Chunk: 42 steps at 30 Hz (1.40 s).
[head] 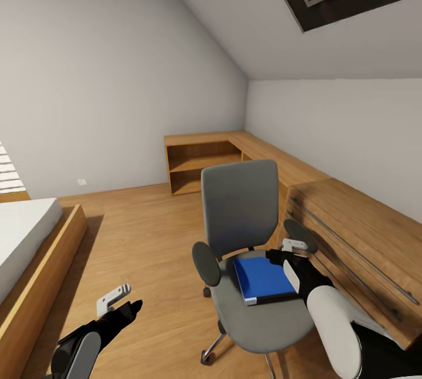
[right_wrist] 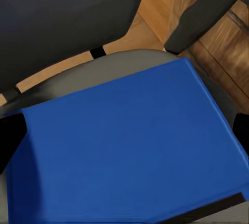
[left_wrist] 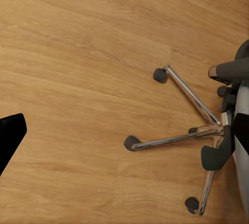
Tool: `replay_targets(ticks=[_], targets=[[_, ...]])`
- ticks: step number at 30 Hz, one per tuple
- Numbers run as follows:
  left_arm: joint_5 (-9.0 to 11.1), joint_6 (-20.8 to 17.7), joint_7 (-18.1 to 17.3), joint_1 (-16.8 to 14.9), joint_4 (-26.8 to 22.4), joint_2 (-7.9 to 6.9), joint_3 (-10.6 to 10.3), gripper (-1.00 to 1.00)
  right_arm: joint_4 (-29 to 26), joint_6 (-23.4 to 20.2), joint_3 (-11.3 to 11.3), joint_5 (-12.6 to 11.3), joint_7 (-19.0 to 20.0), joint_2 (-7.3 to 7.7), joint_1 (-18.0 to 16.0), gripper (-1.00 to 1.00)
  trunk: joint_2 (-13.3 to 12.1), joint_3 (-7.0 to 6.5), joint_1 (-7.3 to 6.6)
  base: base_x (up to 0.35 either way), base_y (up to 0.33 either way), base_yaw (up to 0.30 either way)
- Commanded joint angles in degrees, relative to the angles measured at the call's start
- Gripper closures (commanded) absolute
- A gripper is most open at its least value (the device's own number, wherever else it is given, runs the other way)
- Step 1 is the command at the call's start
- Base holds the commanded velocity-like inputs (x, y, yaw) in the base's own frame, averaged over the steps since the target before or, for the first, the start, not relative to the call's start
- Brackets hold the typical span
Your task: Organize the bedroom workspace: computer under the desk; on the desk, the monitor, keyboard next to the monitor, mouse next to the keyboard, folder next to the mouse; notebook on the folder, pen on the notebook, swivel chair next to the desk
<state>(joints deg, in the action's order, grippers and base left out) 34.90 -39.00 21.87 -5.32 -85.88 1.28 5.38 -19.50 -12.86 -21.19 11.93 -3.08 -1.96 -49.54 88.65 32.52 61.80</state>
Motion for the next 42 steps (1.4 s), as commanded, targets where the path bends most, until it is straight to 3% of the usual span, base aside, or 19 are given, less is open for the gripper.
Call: replay_targets(ticks=[1, 8, 30, 42], targets=[[0.6, -0.2, 0.5, 0.0, -0.1, 0.04, 0.1, -1.00, -0.1, -0.3, -0.3, 0.6, 0.0, -0.06, 0.0, -1.00, 0.4, 0.24, 0.22, 0.000, 0.000, 0.000], [0.6, -0.2, 0.4, 0.0, -0.1, 0.02, 0.1, -1.00, -0.3, -0.3, -0.4, 0.5, 0.0, -0.04, 0.0, -1.00, 3.3, 1.50, 1.76, 0.000, 0.000, 0.000], [0.9, -0.2, 0.0, 0.0, 0.9, -0.05, 0.2, -1.00, 0.0, -0.2, -0.5, 0.0, 0.1, 0.14, 0.0, -1.00, 3.3, 1.50, 1.76, 0.002, 0.000, 0.000], [0.8, -0.1, 0.0, 0.0, 1.2, -0.05, 0.2, -1.00, 1.8, -0.2, -0.4, 0.1, 0.0, 0.36, 0.0, -1.00, 3.3, 1.50, 1.76, 0.124, 0.000, 0.000]])
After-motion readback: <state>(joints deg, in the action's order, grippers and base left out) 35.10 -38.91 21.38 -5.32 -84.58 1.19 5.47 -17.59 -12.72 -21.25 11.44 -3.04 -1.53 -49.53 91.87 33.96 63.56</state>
